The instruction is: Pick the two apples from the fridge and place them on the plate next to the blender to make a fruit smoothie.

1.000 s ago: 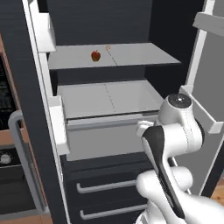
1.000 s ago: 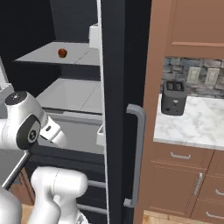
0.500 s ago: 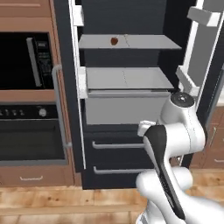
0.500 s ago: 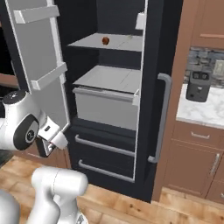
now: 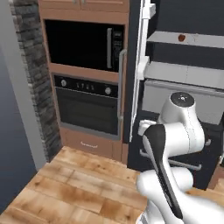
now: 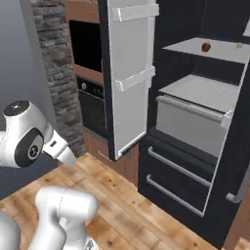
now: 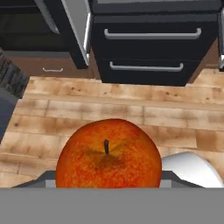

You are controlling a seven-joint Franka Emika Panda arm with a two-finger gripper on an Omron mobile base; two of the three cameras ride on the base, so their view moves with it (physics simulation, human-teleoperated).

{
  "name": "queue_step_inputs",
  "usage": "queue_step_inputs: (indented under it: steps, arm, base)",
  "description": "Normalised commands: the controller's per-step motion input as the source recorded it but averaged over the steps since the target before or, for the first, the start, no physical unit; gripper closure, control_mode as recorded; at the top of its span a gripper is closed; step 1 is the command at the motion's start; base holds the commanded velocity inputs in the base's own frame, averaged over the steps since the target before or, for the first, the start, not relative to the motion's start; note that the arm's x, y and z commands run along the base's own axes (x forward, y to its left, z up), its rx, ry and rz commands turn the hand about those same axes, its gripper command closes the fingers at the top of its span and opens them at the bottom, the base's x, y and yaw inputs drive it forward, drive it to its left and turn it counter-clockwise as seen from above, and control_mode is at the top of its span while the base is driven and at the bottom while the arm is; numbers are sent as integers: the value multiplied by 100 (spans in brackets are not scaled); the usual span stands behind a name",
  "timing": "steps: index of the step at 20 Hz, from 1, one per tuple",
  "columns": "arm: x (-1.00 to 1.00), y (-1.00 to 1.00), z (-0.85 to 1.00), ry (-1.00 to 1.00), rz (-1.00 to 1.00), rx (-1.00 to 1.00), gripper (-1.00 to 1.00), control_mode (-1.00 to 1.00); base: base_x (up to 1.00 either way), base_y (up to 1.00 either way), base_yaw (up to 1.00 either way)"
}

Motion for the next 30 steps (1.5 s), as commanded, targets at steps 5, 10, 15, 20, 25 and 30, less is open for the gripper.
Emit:
queue_step_inputs:
  steps: [5, 10, 15, 20, 25, 30]
  arm:
    - [0, 0, 0, 0, 0, 0, 100, 100]
    - [0, 0, 0, 0, 0, 0, 100, 100]
    - [0, 0, 0, 0, 0, 0, 100, 100]
    - [0, 0, 0, 0, 0, 0, 100, 100]
    - [0, 0, 0, 0, 0, 0, 100, 100]
    - [0, 0, 0, 0, 0, 0, 100, 100]
  base:
    - [-56, 4, 77]
    - [-70, 5, 76]
    - [-71, 0, 72]
    - [-34, 36, 76]
    - [-10, 66, 79]
    - [-4, 71, 76]
